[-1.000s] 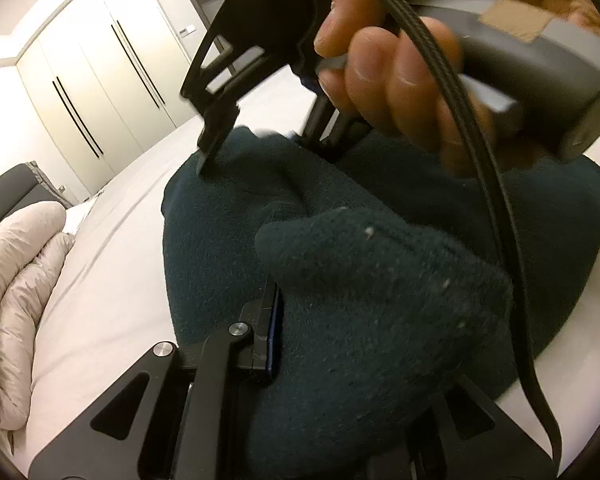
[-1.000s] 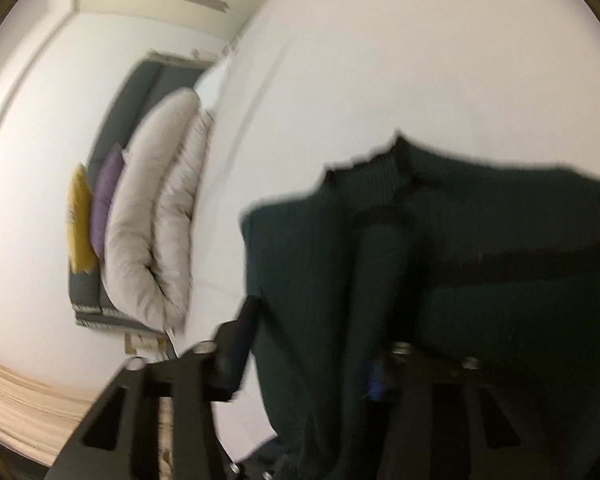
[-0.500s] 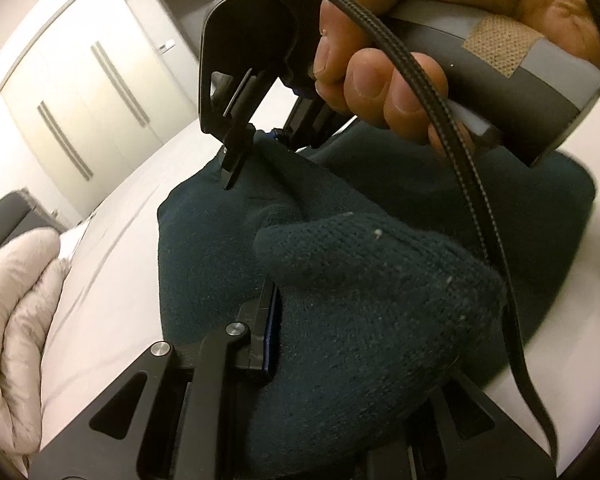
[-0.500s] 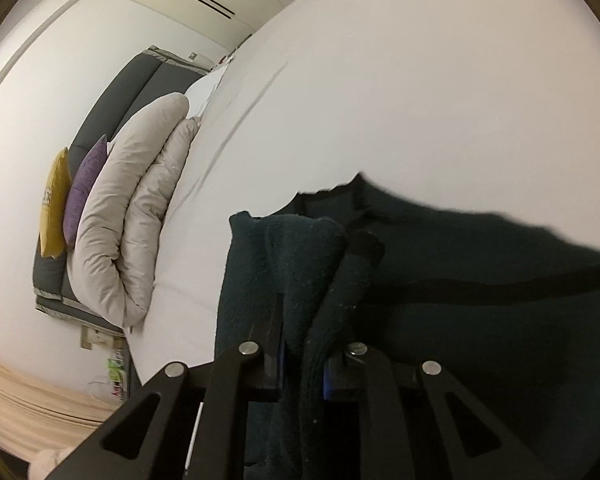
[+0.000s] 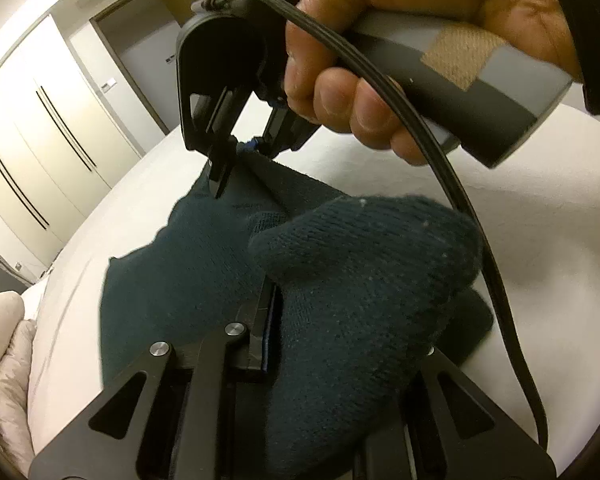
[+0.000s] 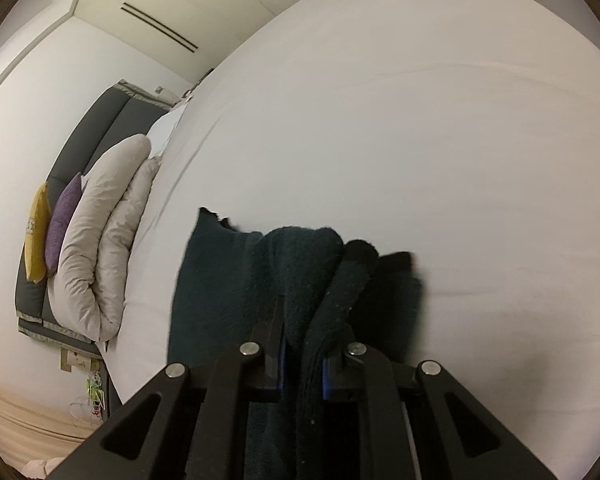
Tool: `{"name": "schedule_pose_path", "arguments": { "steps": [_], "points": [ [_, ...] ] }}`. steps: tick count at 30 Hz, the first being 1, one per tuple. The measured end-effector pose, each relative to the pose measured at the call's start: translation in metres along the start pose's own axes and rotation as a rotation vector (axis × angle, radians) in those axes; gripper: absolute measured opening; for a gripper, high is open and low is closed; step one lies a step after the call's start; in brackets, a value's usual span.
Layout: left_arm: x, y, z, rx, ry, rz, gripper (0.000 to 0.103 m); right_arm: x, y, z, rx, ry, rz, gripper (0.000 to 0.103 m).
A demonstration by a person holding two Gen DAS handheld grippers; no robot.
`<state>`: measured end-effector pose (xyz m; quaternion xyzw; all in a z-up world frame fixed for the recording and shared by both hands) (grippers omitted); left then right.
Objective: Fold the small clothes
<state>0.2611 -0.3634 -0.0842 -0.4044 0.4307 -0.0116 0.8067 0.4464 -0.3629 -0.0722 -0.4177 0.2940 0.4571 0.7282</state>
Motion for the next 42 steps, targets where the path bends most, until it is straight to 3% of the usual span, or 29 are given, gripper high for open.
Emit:
{"name": "schedule_pose_path", "arguments": {
  "steps": [7,8,11,13,18,21,26,29,30,33,37,38,39,40,42],
  "points": [
    [0.004,0.007,-0.004,-0.025,0.038,0.037,0.023,0.021,0.005,-0.028,0.092,-0.017,-0.006,0.013],
    [-0.002,0.009,-0.004,-0.037,0.065,0.046,0.031,0.019,0.005,-0.03,0.113,-0.033,-0.008,0.015],
    [-0.034,0.025,-0.013,-0.071,0.084,0.033,0.082,0.005,0.011,-0.032,0.167,-0.066,-0.01,0.034],
    [-0.057,0.043,0.01,-0.078,0.093,-0.003,0.091,-0.015,0.016,-0.034,0.171,-0.053,-0.057,0.046],
    [-0.096,0.073,0.053,-0.182,0.118,-0.025,0.092,-0.06,0.05,-0.025,0.119,0.014,-0.13,0.048],
    [-0.109,0.078,0.075,-0.242,0.089,-0.053,0.092,-0.073,0.073,-0.007,0.061,0.036,-0.155,0.048],
    [-0.109,0.057,0.14,-0.413,0.072,-0.102,0.092,-0.063,0.119,0.017,0.016,-0.019,-0.142,0.048],
    [-0.081,0.046,0.16,-0.469,0.109,-0.052,0.091,-0.038,0.136,0.006,0.019,0.055,-0.093,0.046],
    [-0.072,0.047,0.161,-0.48,0.118,-0.028,0.089,-0.031,0.141,-0.006,0.044,0.078,-0.082,0.035],
    [-0.041,0.067,0.159,-0.541,0.169,0.079,0.084,-0.033,0.153,-0.032,0.11,0.01,-0.125,0.03],
    [-0.042,0.086,0.163,-0.616,0.214,0.061,0.084,-0.045,0.162,-0.041,0.109,0.002,-0.146,0.028],
    [-0.049,0.085,0.167,-0.624,0.211,0.04,0.084,-0.051,0.162,-0.042,0.11,0.013,-0.151,0.031],
    [-0.053,0.083,0.175,-0.627,0.199,0.014,0.084,-0.057,0.161,-0.042,0.115,0.049,-0.16,0.047],
    [-0.063,0.08,0.183,-0.632,0.177,-0.025,0.084,-0.065,0.158,-0.043,0.123,0.078,-0.178,0.052],
    [-0.082,0.074,0.199,-0.667,0.153,-0.072,0.085,-0.084,0.148,-0.044,0.146,0.039,-0.24,0.057]
  ]
}}
Point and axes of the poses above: each gripper's, at about its wrist camera, not at the fingertips, and x roughly the way its jaws point, z to its left, y to its underside, the point moved 5 cm from there along x, roughly the way its jaws point, and after that the axes turned 11 degrees about y, right-handed, at the moved point
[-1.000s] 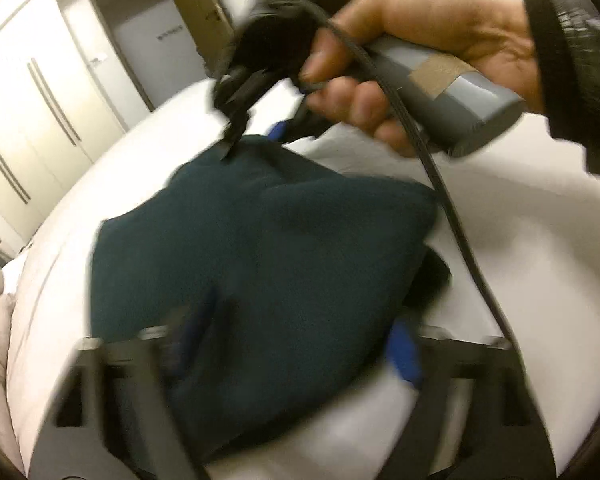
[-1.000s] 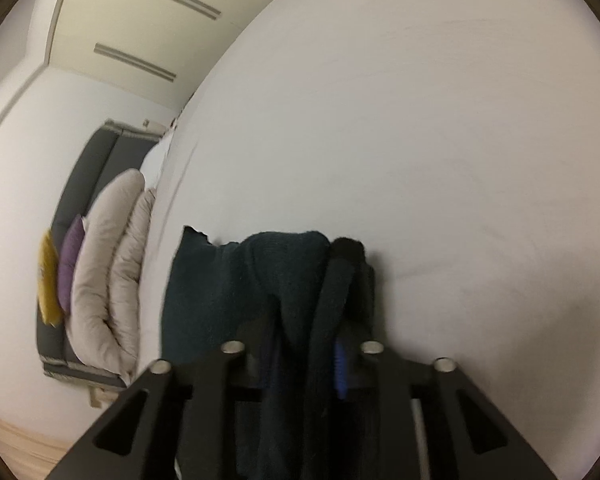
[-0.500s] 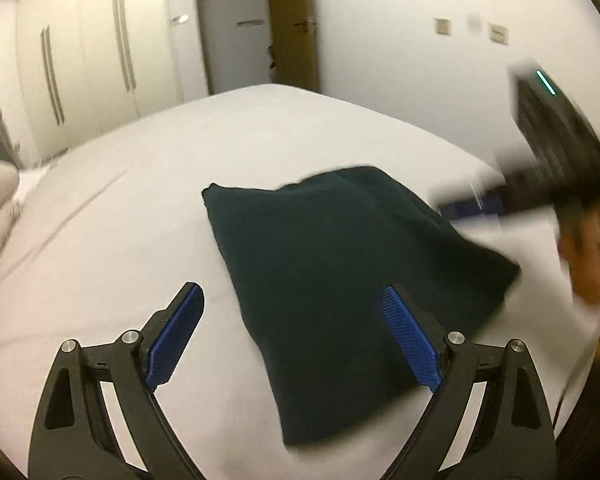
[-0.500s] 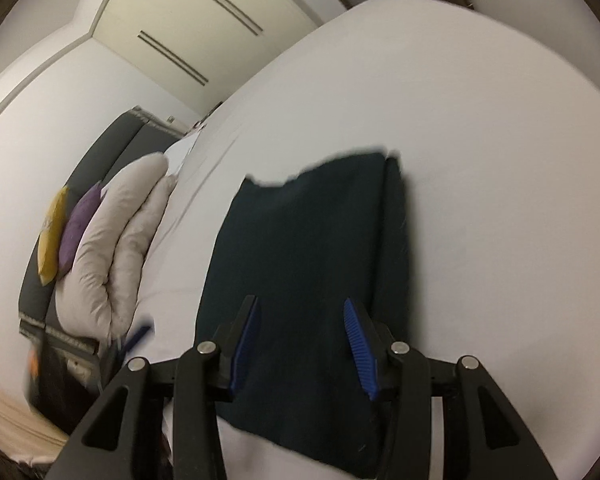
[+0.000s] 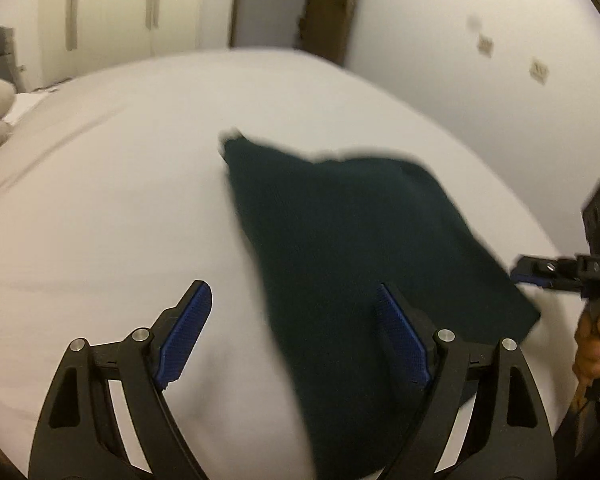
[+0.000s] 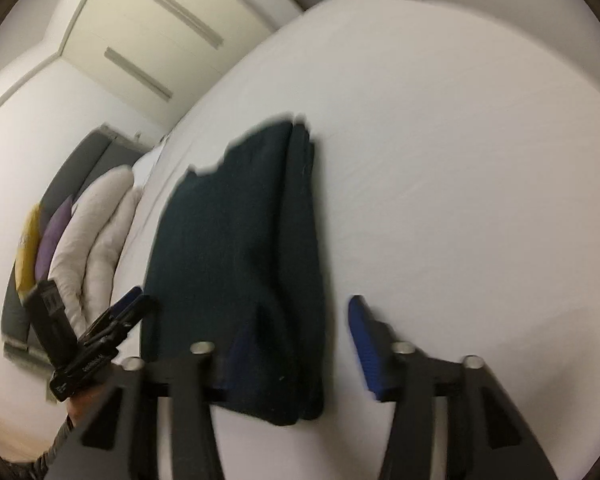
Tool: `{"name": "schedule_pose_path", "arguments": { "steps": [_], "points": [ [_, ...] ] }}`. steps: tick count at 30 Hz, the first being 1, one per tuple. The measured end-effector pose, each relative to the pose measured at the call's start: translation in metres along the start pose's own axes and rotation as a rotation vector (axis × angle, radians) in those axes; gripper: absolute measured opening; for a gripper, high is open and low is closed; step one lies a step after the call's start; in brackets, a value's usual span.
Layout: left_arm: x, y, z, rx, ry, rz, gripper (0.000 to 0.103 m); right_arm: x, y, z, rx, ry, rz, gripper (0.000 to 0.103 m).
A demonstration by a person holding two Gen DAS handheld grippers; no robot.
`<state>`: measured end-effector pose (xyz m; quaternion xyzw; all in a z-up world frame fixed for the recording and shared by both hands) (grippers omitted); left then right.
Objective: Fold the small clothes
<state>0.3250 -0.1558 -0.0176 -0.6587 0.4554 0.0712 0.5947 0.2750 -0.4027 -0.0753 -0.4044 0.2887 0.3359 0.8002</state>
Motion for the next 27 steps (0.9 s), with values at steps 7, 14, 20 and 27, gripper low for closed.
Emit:
{"name": "schedule_pose_path", "arguments": {
  "steps": [7,14,20,27],
  "points": [
    [0.018,-0.011,0.048,-0.267,0.139,0.08,0.091,0.028,-0.038,-0.003,0.036,-0.038,0.062,0.078],
    [0.064,0.003,0.05,-0.378,0.27,0.224,0.092,0.076,-0.043,0.005,0.098,-0.107,0.183,0.075],
    [0.083,-0.008,0.057,-0.39,0.298,0.252,0.091,0.104,-0.046,0.026,0.073,-0.139,0.265,0.061],
    [0.088,-0.007,0.038,-0.353,0.325,0.278,0.054,0.106,-0.041,0.028,0.047,-0.095,0.273,0.032]
  ]
}}
Point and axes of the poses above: each gripper's, at about its wrist camera, not at the fingertips, and x roughly the way its jaws point, z to its left, y to its underside, the point moved 5 cm from there along x, roughly the way its jaws point, and after that the axes turned 11 degrees about y, right-handed, at the moved point
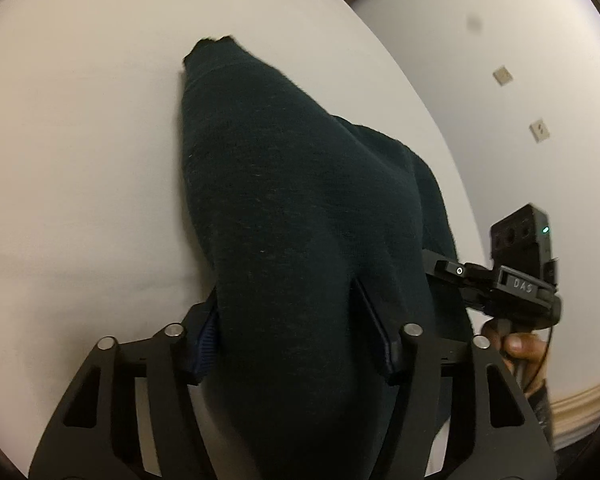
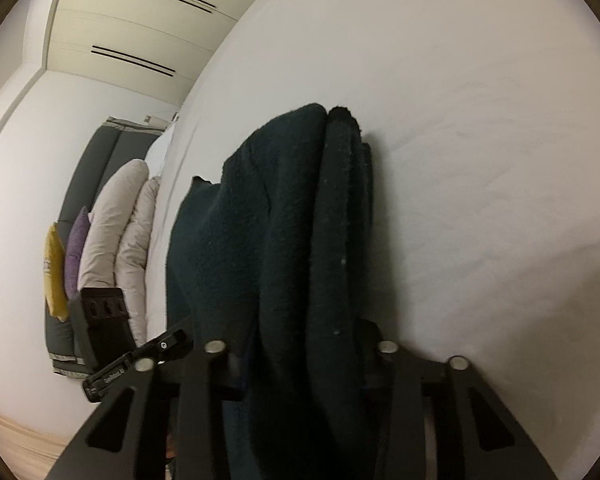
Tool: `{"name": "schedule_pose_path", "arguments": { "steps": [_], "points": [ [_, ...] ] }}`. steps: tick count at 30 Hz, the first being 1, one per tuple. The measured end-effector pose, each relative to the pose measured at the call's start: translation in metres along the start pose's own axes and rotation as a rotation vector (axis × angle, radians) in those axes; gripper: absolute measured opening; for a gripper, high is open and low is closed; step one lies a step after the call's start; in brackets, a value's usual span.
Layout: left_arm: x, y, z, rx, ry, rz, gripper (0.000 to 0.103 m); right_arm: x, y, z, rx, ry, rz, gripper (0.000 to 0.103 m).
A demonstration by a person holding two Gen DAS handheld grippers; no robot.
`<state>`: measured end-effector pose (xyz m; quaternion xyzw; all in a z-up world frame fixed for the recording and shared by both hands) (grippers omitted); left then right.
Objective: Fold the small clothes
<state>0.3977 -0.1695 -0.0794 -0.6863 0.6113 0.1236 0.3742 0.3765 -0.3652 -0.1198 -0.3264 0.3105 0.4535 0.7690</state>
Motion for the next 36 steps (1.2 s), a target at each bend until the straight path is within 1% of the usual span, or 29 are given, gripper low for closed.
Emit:
{"name": "schedule_pose_path", "arguments": {
  "steps": [1,3,6,8,10,12,15,18,22,25,28,30,31,34,35,36],
  "points": [
    [0.001,0.0,-0.002,0.014,-0.008,-0.002,0.051,-0.001,0.001,0.002,-0.007,0.014,-0.011,0.031],
    [0.0,0.0,-0.006,0.027,-0.009,-0.005,0.041,-0.006,0.004,0.012,-0.029,0.057,-0.04,0.029],
    [-0.015,0.003,-0.011,0.038,-0.012,-0.014,0.033,-0.02,0.01,0.033,-0.063,0.093,-0.082,0.028],
    [-0.031,0.008,-0.017,0.049,-0.015,-0.021,0.032,-0.029,0.014,0.05,-0.091,0.093,-0.101,0.027],
    [-0.05,0.013,-0.021,0.07,-0.022,-0.035,0.032,-0.041,0.025,0.072,-0.133,0.091,-0.113,0.027],
    [-0.08,0.02,-0.024,0.089,-0.033,-0.068,0.032,-0.049,0.038,0.097,-0.171,0.074,-0.116,0.027],
    [-0.123,0.027,-0.021,0.087,-0.043,-0.108,0.032,-0.054,0.062,0.135,-0.218,0.039,-0.106,0.027],
    [-0.17,0.039,-0.018,0.115,-0.081,-0.143,0.032,-0.054,0.083,0.169,-0.26,0.005,-0.105,0.027],
    [-0.217,0.054,-0.007,0.12,-0.121,-0.176,0.032,-0.04,0.105,0.202,-0.283,-0.027,-0.08,0.027],
    [-0.231,0.059,0.003,0.105,-0.139,-0.188,0.032,-0.025,0.114,0.212,-0.281,-0.032,-0.061,0.027],
    [-0.234,0.065,0.014,0.083,-0.151,-0.182,0.032,-0.01,0.118,0.215,-0.276,-0.026,-0.047,0.027],
    [-0.229,0.068,0.023,0.068,-0.156,-0.17,0.032,0.002,0.12,0.206,-0.253,-0.019,-0.033,0.027],
    [-0.214,0.064,0.022,0.066,-0.167,-0.159,0.032,0.01,0.12,0.201,-0.235,-0.015,-0.022,0.027],
    [-0.187,0.068,0.043,0.04,-0.192,-0.118,0.033,0.041,0.123,0.177,-0.187,0.012,0.014,0.027],
    [-0.173,0.069,0.053,0.025,-0.212,-0.097,0.035,0.051,0.124,0.169,-0.171,0.031,0.019,0.027],
    [-0.162,0.069,0.058,0.014,-0.228,-0.086,0.039,0.061,0.124,0.157,-0.153,0.063,0.022,0.028]
  ]
}}
Point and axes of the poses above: each gripper's, at about its wrist camera, not at the fingertips, and x roughly the way its jaws point, z to its left, y to its underside, the point moved 5 cm from there along x, roughly the way its jaws point, and after that the axes turned 11 degrees about y, right-handed, at the moved point
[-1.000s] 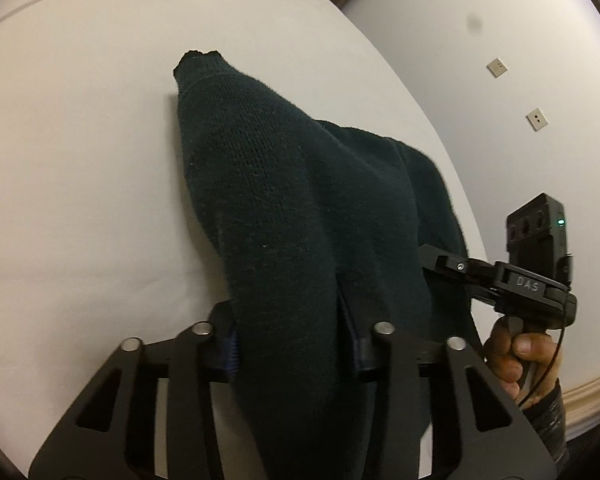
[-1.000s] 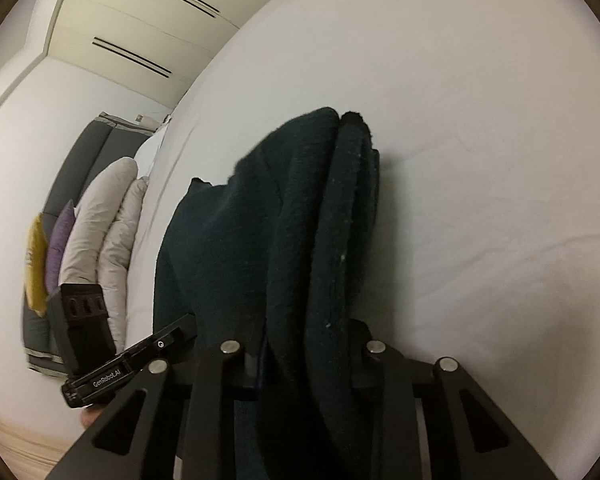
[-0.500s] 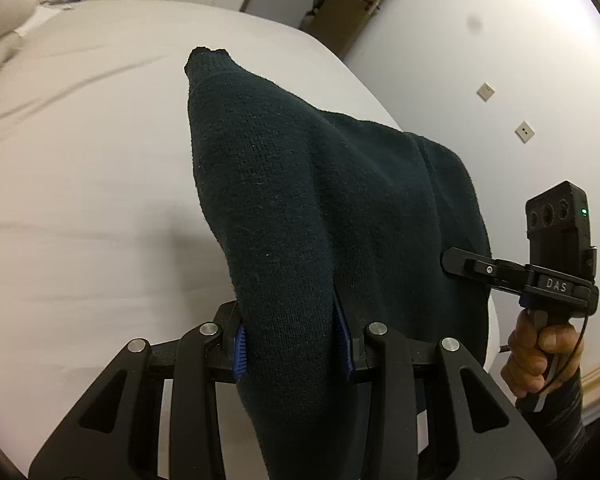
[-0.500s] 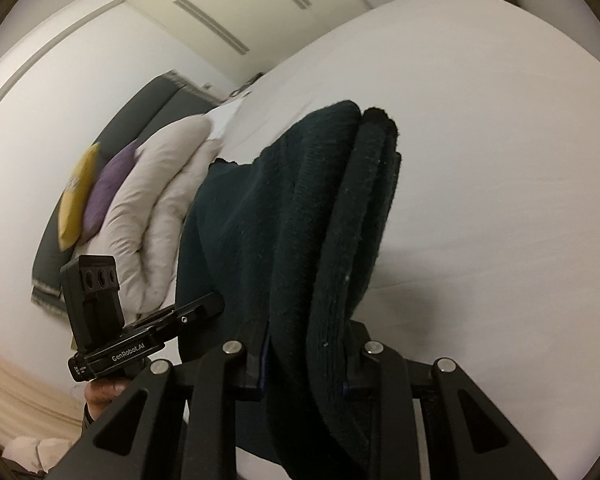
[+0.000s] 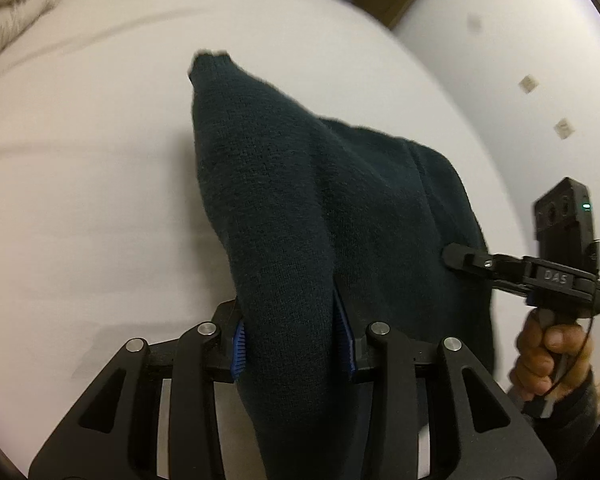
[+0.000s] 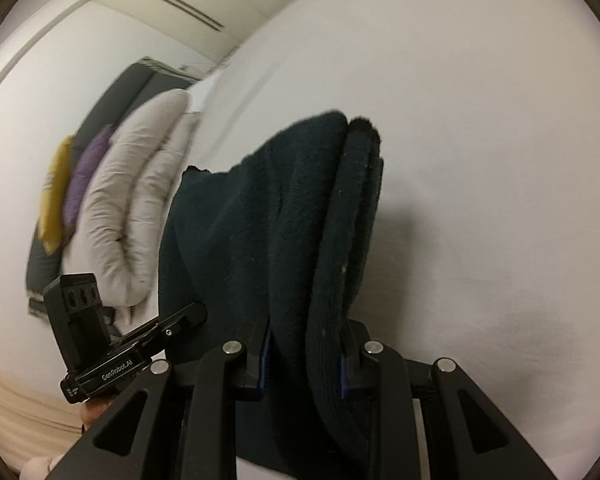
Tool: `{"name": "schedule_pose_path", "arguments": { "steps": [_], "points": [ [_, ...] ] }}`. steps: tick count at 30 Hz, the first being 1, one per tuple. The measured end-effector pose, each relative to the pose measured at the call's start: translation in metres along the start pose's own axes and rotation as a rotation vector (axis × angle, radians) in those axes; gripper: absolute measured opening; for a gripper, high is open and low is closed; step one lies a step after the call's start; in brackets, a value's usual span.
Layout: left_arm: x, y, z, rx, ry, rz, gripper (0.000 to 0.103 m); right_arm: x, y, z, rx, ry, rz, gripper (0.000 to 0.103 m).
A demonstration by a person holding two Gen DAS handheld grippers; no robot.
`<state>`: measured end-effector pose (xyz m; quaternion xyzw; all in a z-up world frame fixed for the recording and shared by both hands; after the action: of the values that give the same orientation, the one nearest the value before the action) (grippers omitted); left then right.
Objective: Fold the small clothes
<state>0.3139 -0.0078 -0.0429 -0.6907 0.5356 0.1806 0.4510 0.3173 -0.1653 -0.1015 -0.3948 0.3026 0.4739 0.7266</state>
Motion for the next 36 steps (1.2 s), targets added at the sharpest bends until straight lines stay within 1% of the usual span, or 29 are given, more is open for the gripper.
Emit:
{"name": "schedule_pose_path", "arguments": {
  "steps": [1,2,3,4,5,7,9,12,14,16,19,21,24,25,28,29,30,31,33,34,35,36],
  "points": [
    [0.008,0.002,0.006,-0.007,-0.013,-0.01,0.042,0.009,0.002,-0.007,0.021,0.012,0.004,0.031],
    [0.011,0.003,0.008,-0.003,-0.018,-0.023,0.047,0.016,0.004,-0.017,0.049,-0.007,0.004,0.036],
    [0.012,0.003,0.006,0.008,-0.028,-0.03,0.051,0.019,0.005,-0.025,0.076,-0.058,-0.008,0.036],
    [0.015,0.002,0.002,0.036,-0.063,-0.036,0.054,0.02,0.005,-0.029,0.086,-0.097,-0.02,0.036],
    [0.016,0.002,-0.002,0.061,-0.09,-0.04,0.058,0.019,0.005,-0.028,0.086,-0.112,-0.025,0.036],
    [0.019,0.001,-0.007,0.098,-0.122,-0.039,0.059,0.017,0.006,-0.029,0.073,-0.109,-0.031,0.036],
    [0.021,0.0,-0.008,0.095,-0.126,-0.039,0.062,0.008,0.006,-0.029,0.062,-0.068,-0.049,0.043],
    [0.02,0.002,-0.006,0.088,-0.127,-0.044,0.064,-0.014,0.005,-0.034,0.068,0.008,-0.1,0.047],
    [0.021,0.001,-0.007,0.092,-0.132,-0.045,0.064,-0.03,0.001,-0.031,0.084,0.024,-0.147,0.047],
    [0.021,-0.001,-0.01,0.104,-0.146,-0.046,0.064,-0.048,0.0,-0.025,0.087,0.005,-0.192,0.047],
    [0.023,-0.002,-0.015,0.115,-0.163,-0.05,0.064,-0.061,0.0,-0.005,0.051,-0.051,-0.22,0.047],
    [0.016,0.011,0.006,0.112,-0.163,-0.053,0.064,-0.062,0.004,0.013,0.001,-0.081,-0.211,0.047],
    [0.015,0.012,0.006,0.113,-0.165,-0.055,0.064,-0.05,0.012,0.034,-0.05,-0.107,-0.175,0.047],
    [0.015,0.012,0.006,0.115,-0.167,-0.055,0.064,-0.043,0.014,0.04,-0.067,-0.102,-0.165,0.047],
    [0.012,0.016,0.011,0.118,-0.172,-0.057,0.064,-0.02,0.024,0.037,-0.083,-0.059,-0.118,0.047],
    [0.012,0.016,0.011,0.118,-0.171,-0.057,0.064,-0.014,0.026,0.035,-0.081,-0.049,-0.109,0.046],
    [0.011,0.017,0.011,0.117,-0.17,-0.057,0.065,-0.006,0.029,0.027,-0.079,-0.027,-0.102,0.042],
    [0.011,0.018,0.012,0.115,-0.171,-0.057,0.066,-0.002,0.031,0.022,-0.078,-0.031,-0.102,0.039],
    [0.012,0.018,0.012,0.113,-0.172,-0.059,0.067,0.002,0.032,0.014,-0.054,-0.059,-0.113,0.029],
    [0.012,0.018,0.013,0.112,-0.173,-0.06,0.068,0.002,0.033,0.012,-0.05,-0.064,-0.116,0.027],
    [0.012,0.018,0.013,0.111,-0.175,-0.061,0.069,0.003,0.033,0.009,-0.052,-0.066,-0.121,0.021],
    [0.013,0.018,0.014,0.11,-0.177,-0.062,0.07,0.004,0.033,0.006,-0.059,-0.062,-0.126,0.013]
  ]
}}
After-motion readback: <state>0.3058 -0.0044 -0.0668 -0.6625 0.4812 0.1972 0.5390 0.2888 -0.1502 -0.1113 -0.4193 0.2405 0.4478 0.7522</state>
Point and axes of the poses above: each gripper's, at about its wrist camera, not at the fingertips, and x roughly the way its jaws point, z to its left, y to its underside, the point moved 5 cm from there along x, roughly the way its jaws point, and after that the axes turned 11 degrees about y, right-handed, at the moved point
